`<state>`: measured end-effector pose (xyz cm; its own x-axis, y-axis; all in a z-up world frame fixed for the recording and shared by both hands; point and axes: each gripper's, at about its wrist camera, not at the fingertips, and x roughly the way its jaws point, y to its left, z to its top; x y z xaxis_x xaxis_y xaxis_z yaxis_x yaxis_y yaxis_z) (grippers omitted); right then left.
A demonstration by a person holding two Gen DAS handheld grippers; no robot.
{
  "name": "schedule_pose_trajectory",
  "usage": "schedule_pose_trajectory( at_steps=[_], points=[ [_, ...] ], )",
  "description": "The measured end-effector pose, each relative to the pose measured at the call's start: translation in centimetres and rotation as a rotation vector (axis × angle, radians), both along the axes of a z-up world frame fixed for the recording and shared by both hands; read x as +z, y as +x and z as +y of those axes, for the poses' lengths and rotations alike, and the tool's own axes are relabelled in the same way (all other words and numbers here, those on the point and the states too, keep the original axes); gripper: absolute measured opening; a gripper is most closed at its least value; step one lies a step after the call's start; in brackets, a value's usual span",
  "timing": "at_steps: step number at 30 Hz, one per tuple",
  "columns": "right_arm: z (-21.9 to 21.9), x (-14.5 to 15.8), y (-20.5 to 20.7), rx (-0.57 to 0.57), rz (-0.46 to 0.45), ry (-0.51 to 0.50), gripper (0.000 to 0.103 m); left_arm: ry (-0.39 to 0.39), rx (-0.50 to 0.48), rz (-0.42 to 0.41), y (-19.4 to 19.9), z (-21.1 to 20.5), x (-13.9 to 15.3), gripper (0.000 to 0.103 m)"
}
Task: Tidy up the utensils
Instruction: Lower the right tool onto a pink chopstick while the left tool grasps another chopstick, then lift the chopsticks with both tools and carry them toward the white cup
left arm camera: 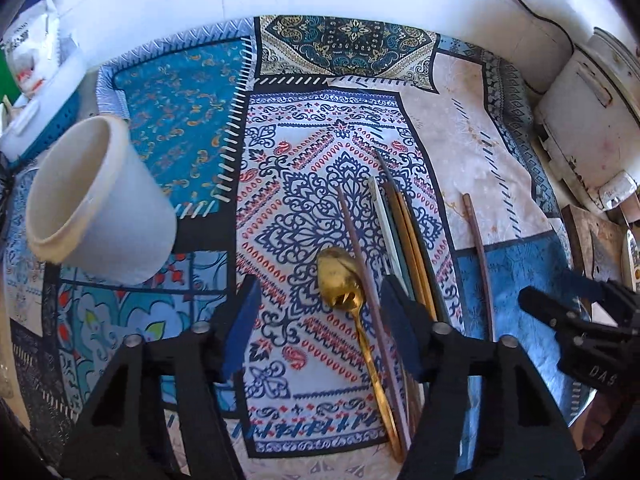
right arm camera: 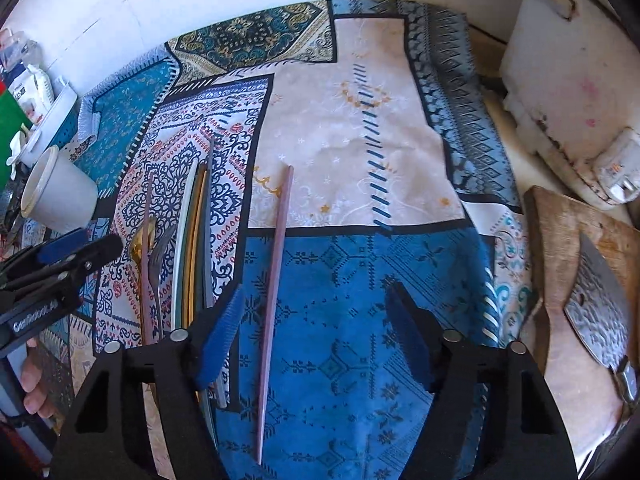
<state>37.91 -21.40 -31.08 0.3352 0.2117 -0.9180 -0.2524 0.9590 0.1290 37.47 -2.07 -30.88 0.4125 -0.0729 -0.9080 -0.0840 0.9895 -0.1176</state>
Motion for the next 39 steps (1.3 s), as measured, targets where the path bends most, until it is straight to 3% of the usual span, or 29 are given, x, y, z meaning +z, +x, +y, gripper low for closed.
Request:
schedule_pose_trajectory(
  at_steps=[7, 9, 15, 17, 26, 32, 39],
  points=[
    [1.2, -1.7, 1.3, 0.056, 0.064, 0.043, 0.049, -0.098, -0.013, 0.060, 3.0, -0.1, -1.5, 0.030],
    [1.5, -2.0, 1.5, 0.063, 0.084, 0.053, 0.042, -0.127, -0.008, 0.076, 3.5, 0.0, -1.8, 0.027],
    [1.6, -3.0, 2.0, 0.059, 0.148, 0.100, 0.033, -0.183, 0.009, 0.101, 4.3, 0.3, -2.5, 0.019],
    [1.7, -3.1, 2.2, 0.053, 0.150, 0.111, 0.030, -0.208, 0.005, 0.109, 4.4, 0.4, -2.7, 0.011],
    [2.1, -3.1, 2.8, 0.036, 0.139, 0.134, 0.022, -0.268, 0.006, 0.138, 5.0, 0.4, -3.2, 0.004],
    [3.1, -3.0, 3.5, 0.040, 0.102, 0.087, 0.007, -0.294, -0.009, 0.097, 3.6, 0.6, -1.6, 0.003],
    [3.6, -2.9, 3.9, 0.042, 0.108, 0.106, 0.006, -0.298, -0.013, 0.022, 1.4, 1.2, 1.5, 0.003]
  ],
)
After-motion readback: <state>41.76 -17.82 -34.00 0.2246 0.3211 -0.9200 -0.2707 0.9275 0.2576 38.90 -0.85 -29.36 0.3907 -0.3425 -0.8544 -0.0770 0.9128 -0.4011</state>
